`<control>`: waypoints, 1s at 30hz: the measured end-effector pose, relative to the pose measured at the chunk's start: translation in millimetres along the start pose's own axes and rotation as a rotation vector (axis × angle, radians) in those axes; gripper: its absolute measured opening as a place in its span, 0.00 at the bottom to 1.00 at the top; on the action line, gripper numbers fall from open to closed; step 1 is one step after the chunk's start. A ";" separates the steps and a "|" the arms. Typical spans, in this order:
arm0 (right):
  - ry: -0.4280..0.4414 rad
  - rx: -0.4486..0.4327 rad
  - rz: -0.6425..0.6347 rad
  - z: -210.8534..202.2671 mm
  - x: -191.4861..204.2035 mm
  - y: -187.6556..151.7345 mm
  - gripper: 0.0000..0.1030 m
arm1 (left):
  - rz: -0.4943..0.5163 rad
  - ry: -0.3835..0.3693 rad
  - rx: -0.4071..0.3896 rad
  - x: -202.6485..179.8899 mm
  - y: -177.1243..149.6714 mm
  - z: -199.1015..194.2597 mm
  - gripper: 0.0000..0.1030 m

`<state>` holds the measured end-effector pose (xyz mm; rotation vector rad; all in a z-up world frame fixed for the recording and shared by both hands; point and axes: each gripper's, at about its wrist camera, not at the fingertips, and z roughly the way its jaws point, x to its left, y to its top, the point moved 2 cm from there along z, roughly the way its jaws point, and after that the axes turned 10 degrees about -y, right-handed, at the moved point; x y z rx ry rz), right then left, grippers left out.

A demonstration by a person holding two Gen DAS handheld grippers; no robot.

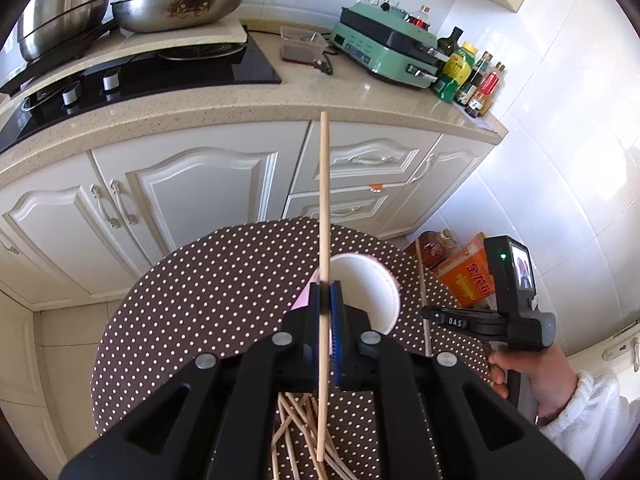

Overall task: Organize utensils
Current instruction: 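Lift both held chopsticks upright and lower them into the pink cup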

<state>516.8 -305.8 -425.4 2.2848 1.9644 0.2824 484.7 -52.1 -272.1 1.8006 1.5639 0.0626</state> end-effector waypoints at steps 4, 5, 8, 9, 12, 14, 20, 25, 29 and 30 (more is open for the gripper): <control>0.090 -0.093 -0.012 -41.8 3.8 -2.0 0.06 | 0.007 -0.034 -0.029 -9.4 9.8 -3.9 0.05; 0.110 -0.118 -0.015 -52.7 4.2 -2.1 0.06 | 0.009 -0.043 -0.035 -12.1 11.9 -4.9 0.05; 0.166 -0.190 -0.019 -84.5 6.8 2.9 0.06 | 0.019 -0.050 -0.069 -18.4 18.8 -9.4 0.05; 0.192 -0.229 -0.023 -99.8 9.1 4.6 0.06 | 0.022 -0.050 -0.084 -20.3 21.7 -10.7 0.05; 0.270 -0.346 -0.026 -140.8 17.1 11.3 0.06 | 0.024 -0.057 -0.131 -24.6 30.4 -13.0 0.05; 0.320 -0.413 -0.027 -162.1 24.6 16.1 0.06 | 0.023 -0.068 -0.159 -26.9 36.3 -13.8 0.05; 0.427 -0.598 -0.055 -197.0 58.2 31.2 0.06 | 0.021 -0.057 -0.257 -29.2 52.9 -6.3 0.05; 0.436 -0.626 -0.084 -173.9 79.0 37.2 0.06 | 0.009 -0.027 -0.299 -20.4 56.3 8.1 0.05; 0.421 -0.638 -0.086 -156.3 83.7 34.2 0.06 | -0.020 -0.002 -0.295 -9.6 50.5 21.0 0.05; 0.416 -0.638 -0.090 -151.2 84.2 33.9 0.06 | -0.023 -0.002 -0.291 -7.8 48.0 23.5 0.05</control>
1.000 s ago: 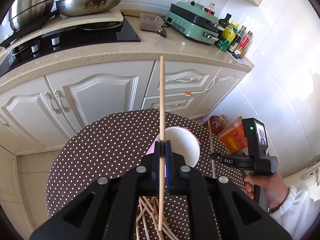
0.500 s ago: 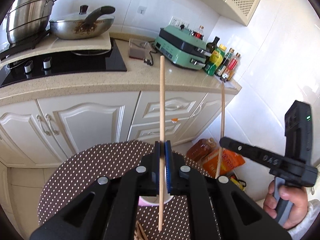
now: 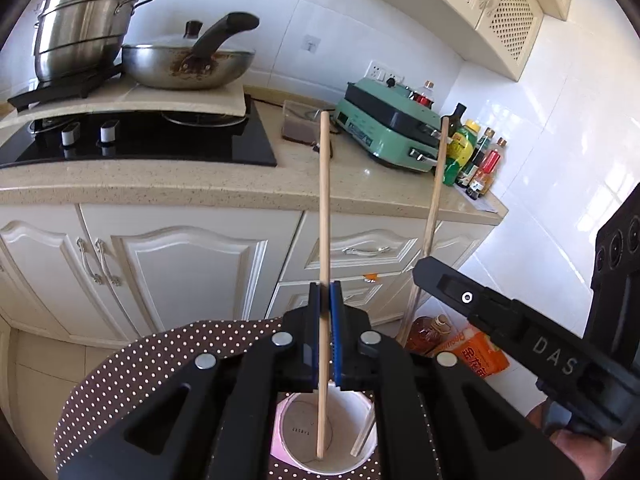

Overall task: Organize utensils
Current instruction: 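Lift both held chopsticks upright and lower them into the pink cup, then open the left tool releasing its chopstick while the right tool releases its own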

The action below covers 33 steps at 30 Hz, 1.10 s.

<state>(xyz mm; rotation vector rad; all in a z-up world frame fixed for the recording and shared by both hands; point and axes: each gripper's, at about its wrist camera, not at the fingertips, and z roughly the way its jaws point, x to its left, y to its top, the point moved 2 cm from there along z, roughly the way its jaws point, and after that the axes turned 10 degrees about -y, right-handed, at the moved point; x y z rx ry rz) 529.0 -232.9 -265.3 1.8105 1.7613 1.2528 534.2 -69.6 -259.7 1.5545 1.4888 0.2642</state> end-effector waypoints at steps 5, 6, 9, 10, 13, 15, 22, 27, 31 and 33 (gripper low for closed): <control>-0.018 0.010 -0.072 3.9 4.9 -16.1 0.06 | 0.014 0.009 0.043 2.8 -18.8 2.9 0.05; -0.018 0.014 -0.079 3.7 5.0 -19.2 0.06 | 0.012 0.011 0.054 3.9 -22.7 2.2 0.05; -0.017 0.028 -0.101 0.1 5.3 -26.6 0.06 | -0.002 0.008 0.072 6.9 -32.2 -2.4 0.05; -0.016 0.030 -0.108 -2.1 5.0 -29.0 0.07 | -0.006 0.009 0.080 7.7 -34.9 -3.7 0.05; -0.017 0.040 -0.128 -8.9 6.0 -36.9 0.07 | -0.010 0.003 0.106 7.9 -44.3 -7.9 0.05; -0.016 0.054 -0.138 -13.7 6.7 -43.8 0.07 | -0.002 -0.001 0.125 6.5 -49.5 -9.7 0.05; -0.029 0.116 -0.136 -20.3 5.9 -62.3 0.07 | -0.021 0.003 0.191 8.6 -61.8 -15.5 0.20; -0.046 0.164 -0.114 -24.1 4.2 -71.0 0.07 | -0.029 0.004 0.220 10.0 -70.2 -29.3 0.29; -0.068 0.182 -0.113 -31.0 4.2 -76.7 0.08 | -0.023 0.010 0.228 12.8 -77.7 -47.8 0.30; -0.076 0.186 -0.109 -35.2 4.2 -79.6 0.11 | -0.031 0.011 0.237 17.7 -81.7 -59.2 0.31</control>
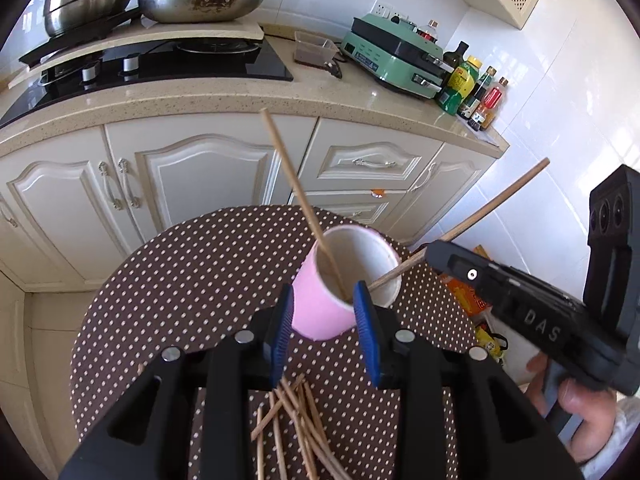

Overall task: Organize utensils
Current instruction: 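Open the left tool releasing its chopstick while the right tool releases its own, then lower the left tool and grasp another chopstick while the right tool grasps one too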

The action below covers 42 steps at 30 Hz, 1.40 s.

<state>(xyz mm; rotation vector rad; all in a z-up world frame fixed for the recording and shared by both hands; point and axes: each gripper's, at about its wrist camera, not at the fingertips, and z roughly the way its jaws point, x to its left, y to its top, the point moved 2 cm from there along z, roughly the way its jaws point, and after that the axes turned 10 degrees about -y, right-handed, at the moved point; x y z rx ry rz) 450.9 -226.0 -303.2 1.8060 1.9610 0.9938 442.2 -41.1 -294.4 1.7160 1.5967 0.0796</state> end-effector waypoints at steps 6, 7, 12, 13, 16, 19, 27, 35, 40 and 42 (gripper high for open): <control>-0.010 0.002 0.014 -13.7 -0.3 -11.6 0.42 | -0.018 0.037 0.031 28.2 -27.1 -33.1 0.32; -0.012 0.002 0.016 -16.3 -0.5 -14.4 0.42 | -0.030 0.044 0.034 35.5 -33.0 -38.9 0.32; -0.041 0.012 -0.006 -28.8 0.7 -35.3 0.42 | -0.121 0.038 0.081 69.2 -60.0 -53.4 0.32; -0.046 0.016 -0.013 -29.8 1.2 -39.0 0.42 | -0.133 0.039 0.089 73.8 -65.2 -54.1 0.32; -0.054 0.047 -0.039 -31.8 4.6 -57.0 0.42 | -0.135 0.030 0.136 82.0 -80.8 -50.1 0.32; -0.052 0.111 -0.077 -23.7 10.0 -78.2 0.42 | -0.109 0.034 0.245 84.3 -99.9 -33.5 0.32; -0.032 0.316 -0.141 8.4 22.7 -132.8 0.42 | 0.004 0.108 0.439 85.4 -140.0 -1.1 0.32; -0.042 0.481 -0.191 35.5 25.4 -160.4 0.34 | 0.058 0.129 0.493 80.3 -143.9 18.6 0.23; -0.032 0.518 -0.213 45.3 29.1 -168.0 0.33 | 0.049 0.130 0.505 80.0 -142.1 28.6 0.13; -0.028 0.525 -0.218 48.1 32.9 -170.0 0.33 | 0.050 0.125 0.509 76.4 -135.3 36.3 0.13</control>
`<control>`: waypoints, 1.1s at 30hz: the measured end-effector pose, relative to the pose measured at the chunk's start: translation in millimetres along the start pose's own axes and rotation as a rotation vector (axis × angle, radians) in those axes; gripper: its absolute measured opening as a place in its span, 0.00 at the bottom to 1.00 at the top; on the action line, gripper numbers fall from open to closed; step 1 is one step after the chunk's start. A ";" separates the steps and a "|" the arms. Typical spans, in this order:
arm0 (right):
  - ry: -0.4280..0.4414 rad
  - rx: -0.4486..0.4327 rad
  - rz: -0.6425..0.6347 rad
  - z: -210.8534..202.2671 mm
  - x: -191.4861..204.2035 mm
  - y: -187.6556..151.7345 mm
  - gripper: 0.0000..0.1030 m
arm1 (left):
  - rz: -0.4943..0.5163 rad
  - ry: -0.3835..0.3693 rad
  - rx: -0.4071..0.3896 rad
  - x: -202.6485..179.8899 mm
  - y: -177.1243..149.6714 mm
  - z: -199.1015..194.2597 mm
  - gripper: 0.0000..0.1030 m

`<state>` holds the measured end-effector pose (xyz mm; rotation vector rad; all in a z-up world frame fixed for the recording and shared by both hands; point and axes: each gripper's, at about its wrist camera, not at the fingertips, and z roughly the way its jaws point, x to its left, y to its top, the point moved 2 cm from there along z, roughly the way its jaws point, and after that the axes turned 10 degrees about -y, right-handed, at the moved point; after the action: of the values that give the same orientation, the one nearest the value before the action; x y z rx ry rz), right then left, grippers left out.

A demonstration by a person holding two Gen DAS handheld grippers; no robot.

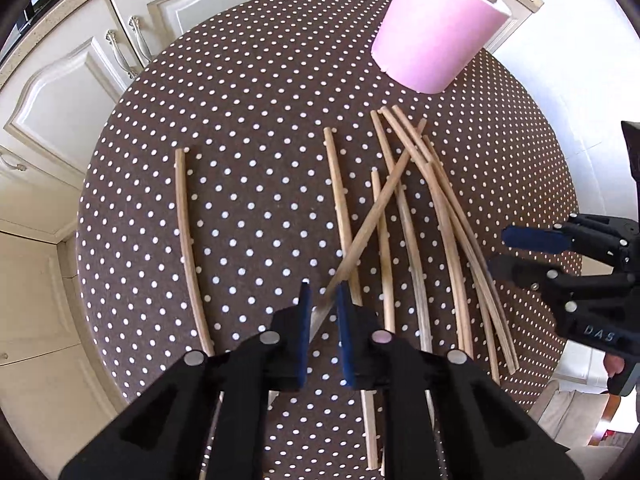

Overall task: Organize utensils
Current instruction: 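Lower the left tool and grasp another chopstick while the right tool grasps one too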

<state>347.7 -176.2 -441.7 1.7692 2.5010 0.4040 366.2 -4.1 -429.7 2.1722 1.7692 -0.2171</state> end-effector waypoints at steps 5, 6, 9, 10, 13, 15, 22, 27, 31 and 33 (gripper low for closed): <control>-0.007 0.027 -0.012 10.3 9.3 1.4 0.28 | 0.026 0.011 0.016 -10.9 6.5 12.3 0.13; -0.006 0.033 -0.013 10.9 9.1 1.9 0.28 | 0.026 0.013 0.015 -12.9 6.7 13.9 0.13; -0.019 0.052 -0.012 13.1 9.0 7.5 0.23 | 0.015 0.006 0.013 -16.6 9.6 17.3 0.12; -0.017 0.058 -0.012 13.5 10.1 13.6 0.23 | 0.014 0.002 0.012 -15.9 9.1 17.2 0.11; -0.023 0.081 -0.016 11.6 8.3 27.5 0.23 | 0.006 0.001 0.014 -16.9 12.6 18.9 0.07; -0.034 0.093 -0.025 13.1 7.1 33.4 0.23 | 0.004 0.010 0.013 -18.2 16.2 20.6 0.06; -0.071 0.153 -0.092 20.4 21.1 62.5 0.23 | -0.039 -0.017 0.000 -9.9 26.9 21.6 0.06; -0.087 0.200 -0.097 27.6 21.4 73.7 0.22 | -0.051 0.011 0.022 7.6 21.0 22.7 0.06; -0.086 0.203 -0.078 27.1 14.6 75.4 0.21 | -0.056 0.010 0.024 12.9 17.0 20.3 0.06; -0.083 0.204 -0.074 26.6 13.1 80.0 0.21 | -0.053 0.018 0.034 13.8 20.1 20.8 0.06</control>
<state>421.9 -134.3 -446.6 1.7105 2.6205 0.0708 390.5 -2.1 -450.4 2.1587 1.8470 -0.2427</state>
